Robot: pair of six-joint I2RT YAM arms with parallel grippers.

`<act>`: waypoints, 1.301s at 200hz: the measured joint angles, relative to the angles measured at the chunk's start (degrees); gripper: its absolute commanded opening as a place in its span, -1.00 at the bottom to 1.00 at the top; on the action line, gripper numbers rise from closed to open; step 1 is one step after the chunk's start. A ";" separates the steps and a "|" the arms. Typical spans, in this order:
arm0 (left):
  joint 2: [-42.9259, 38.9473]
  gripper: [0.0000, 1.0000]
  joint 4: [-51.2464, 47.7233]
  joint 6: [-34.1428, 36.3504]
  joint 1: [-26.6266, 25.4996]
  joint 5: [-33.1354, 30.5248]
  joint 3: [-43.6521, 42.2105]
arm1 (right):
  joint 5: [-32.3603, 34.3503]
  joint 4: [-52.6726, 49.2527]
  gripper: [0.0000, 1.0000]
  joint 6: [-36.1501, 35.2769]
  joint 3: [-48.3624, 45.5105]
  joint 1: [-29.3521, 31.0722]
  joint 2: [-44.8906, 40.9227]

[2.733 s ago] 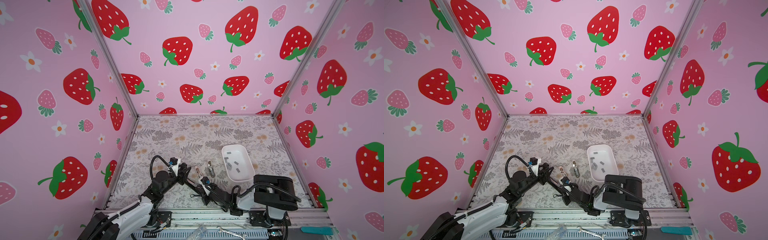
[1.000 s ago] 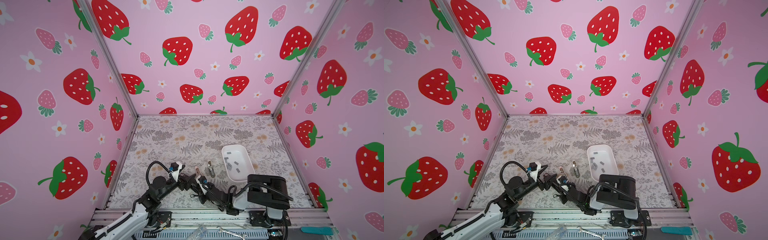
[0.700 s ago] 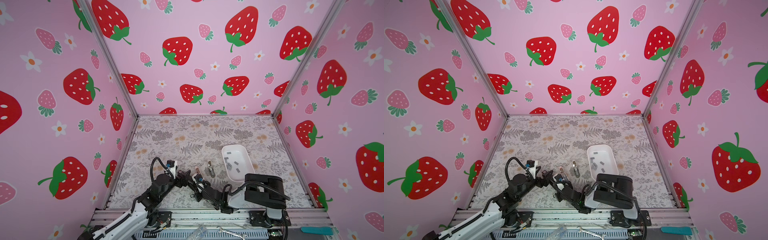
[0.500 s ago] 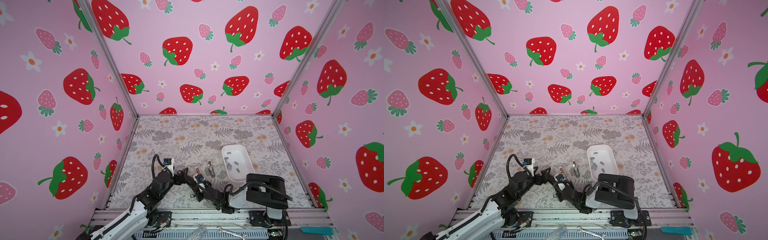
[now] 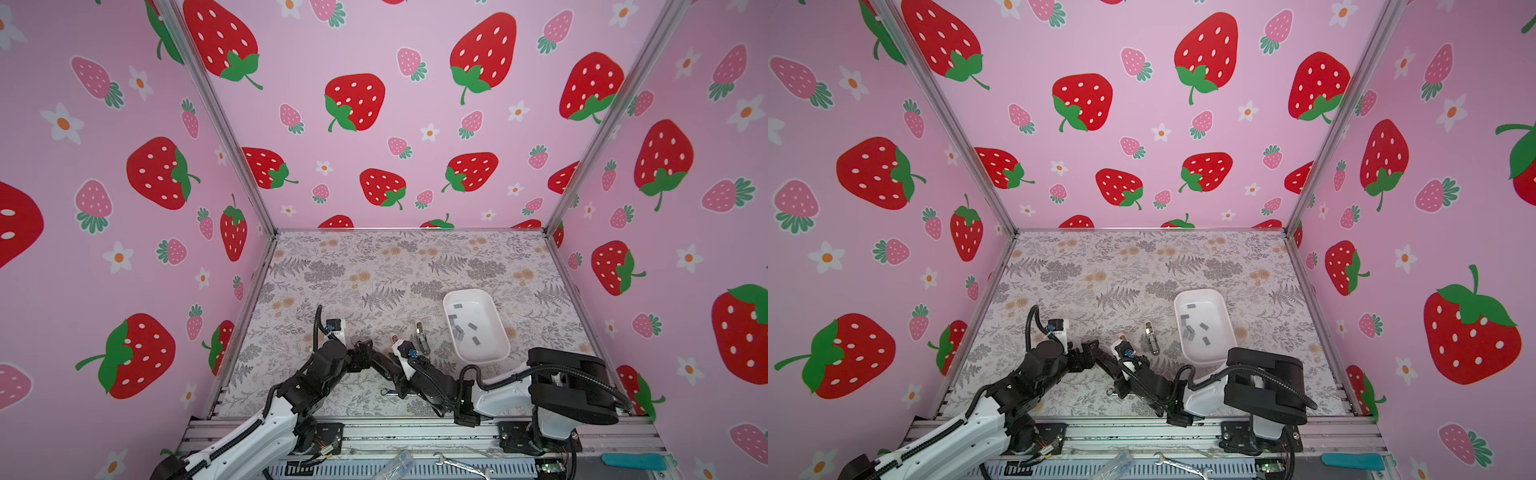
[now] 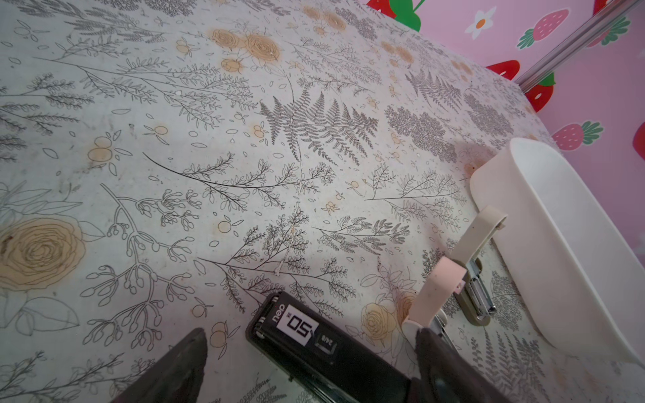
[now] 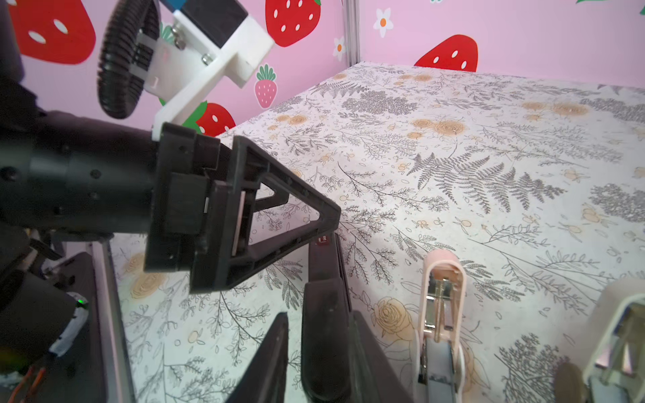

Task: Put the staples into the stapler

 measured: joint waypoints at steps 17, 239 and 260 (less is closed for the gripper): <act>1.03 0.89 0.07 -0.17 0.00 0.00 0.00 | -0.20 -0.87 -0.49 -0.09 0.79 -0.20 1.07; 9.11 0.88 17.73 0.37 0.00 -0.33 -5.77 | -2.05 11.98 -0.73 4.42 2.34 -1.14 13.14; 9.29 0.88 19.85 0.44 0.00 -0.61 -6.67 | -2.03 14.32 -0.74 5.22 2.34 -1.14 14.56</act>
